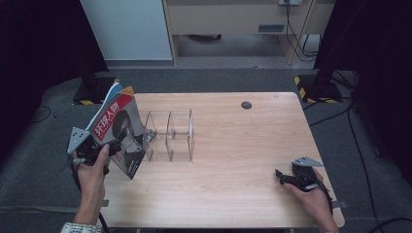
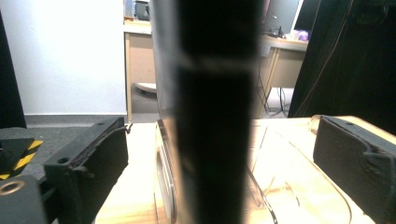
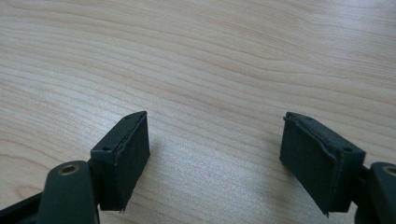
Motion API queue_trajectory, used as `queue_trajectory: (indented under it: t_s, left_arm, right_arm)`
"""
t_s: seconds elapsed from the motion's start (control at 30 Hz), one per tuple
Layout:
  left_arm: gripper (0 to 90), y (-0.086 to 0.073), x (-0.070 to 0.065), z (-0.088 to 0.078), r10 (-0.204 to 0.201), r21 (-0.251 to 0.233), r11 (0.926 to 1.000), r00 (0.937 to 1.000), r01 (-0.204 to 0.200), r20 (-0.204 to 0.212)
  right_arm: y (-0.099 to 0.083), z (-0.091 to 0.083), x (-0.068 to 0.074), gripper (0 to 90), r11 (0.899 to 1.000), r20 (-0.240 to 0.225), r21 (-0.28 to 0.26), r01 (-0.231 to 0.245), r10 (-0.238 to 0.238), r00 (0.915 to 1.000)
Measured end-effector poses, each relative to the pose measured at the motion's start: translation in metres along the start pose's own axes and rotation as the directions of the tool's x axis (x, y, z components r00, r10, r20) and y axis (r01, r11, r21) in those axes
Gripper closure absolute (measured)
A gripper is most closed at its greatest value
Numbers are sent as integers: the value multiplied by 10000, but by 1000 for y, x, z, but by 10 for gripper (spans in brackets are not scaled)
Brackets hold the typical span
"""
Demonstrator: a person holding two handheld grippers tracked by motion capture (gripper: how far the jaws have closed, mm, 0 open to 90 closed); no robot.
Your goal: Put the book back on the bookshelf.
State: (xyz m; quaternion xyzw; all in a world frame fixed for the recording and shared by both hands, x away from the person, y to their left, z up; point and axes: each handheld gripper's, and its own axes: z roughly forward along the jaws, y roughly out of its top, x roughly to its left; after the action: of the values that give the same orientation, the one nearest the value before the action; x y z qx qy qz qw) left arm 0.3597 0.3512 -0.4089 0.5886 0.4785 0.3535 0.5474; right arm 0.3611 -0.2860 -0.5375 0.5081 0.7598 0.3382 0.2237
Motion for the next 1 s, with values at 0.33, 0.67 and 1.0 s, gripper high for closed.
queue_trajectory:
  t_s: [0.33,0.67,1.0]
  left_arm:
    - [18,-8,-6,-7,70,99,9999,9998,-72,169]
    - [17,-13,-11,-12,372,286,9989,9990,-379,236]
    - [19,-13,-11,-13,500,486,9975,9985,-509,207]
  right_arm:
    - [0,0,1,238,10000,-58,17,52,-52,10000]
    - [0,0,2,235,10000,-80,27,18,-18,10000]
    - [0,0,2,227,10000,-73,37,11,-11,10000]
